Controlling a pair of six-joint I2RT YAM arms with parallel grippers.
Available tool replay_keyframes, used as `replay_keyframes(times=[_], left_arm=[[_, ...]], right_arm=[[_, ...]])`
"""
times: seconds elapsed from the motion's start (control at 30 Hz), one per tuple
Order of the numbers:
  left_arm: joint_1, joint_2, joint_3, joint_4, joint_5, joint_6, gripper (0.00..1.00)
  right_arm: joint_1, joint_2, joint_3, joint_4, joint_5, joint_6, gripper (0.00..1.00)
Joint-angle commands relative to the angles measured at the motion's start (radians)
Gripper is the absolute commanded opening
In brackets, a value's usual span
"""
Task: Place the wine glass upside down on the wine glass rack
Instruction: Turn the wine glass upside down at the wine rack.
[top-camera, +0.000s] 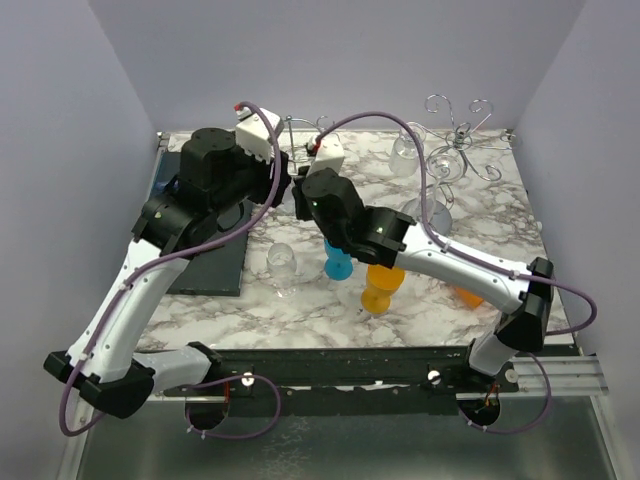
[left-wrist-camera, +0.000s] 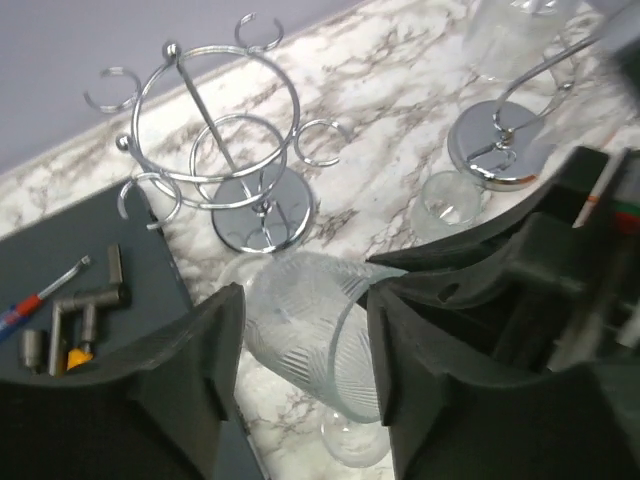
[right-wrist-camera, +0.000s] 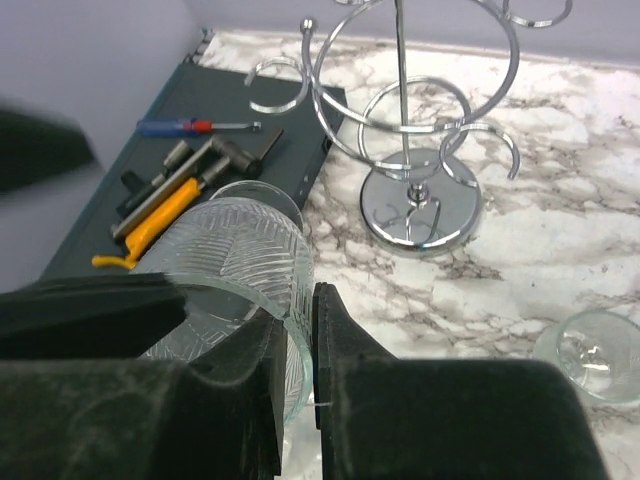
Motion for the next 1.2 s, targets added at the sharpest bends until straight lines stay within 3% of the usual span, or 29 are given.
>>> replay_keyframes(times=[0.0,0.07,0.1,0.33,0.47,0.63,0.83,1.0,1.17], left_arm=[[-0.007,-0.076,0.088,0.061,0.149,-0.074,0.83],[-0.007,-0.082,0.120,0.027,0.162,-0.080,0.98],[-0.007,-0.085,0.137,0.012,0.168,-0.081,0.99],[-0.007,-0.149,0.139,-0.044,0.188,-0.057,0.99],[-0.007,-0.170,0.080,-0.057,0.249,-0.040,0.93],[-0.007,-0.145,0.059,-0.054,0.280,-0.037,0.94],[-0.007,-0.116,0.075,-0.023,0.402,-0.036,0.96],[-0.006,-0.104,0.080,-0.013,0.456,-0.004,0.94],[-0.006,-0.101,0.081,0.004,0.514,-0.006,0.98]], right_arm=[[0.013,-0.130,-0.127,0.155,-0.112,-0.046,0.00],[0.013,-0.188,-0.187,0.183,-0.142,-0.070,0.00],[0.013,-0.222,-0.220,0.195,-0.162,-0.080,0.00],[0.013,-0.425,-0.360,0.278,-0.260,-0.139,0.00],[0.013,-0.496,-0.379,0.313,-0.313,-0.171,0.00],[0.013,-0.550,-0.375,0.335,-0.395,-0.208,0.00],[0.013,-0.666,-0.456,0.404,-0.397,-0.230,0.00],[0.014,-0.694,-0.450,0.362,-0.387,-0.254,0.00],[0.013,-0.711,-0.447,0.333,-0.399,-0.273,0.00]])
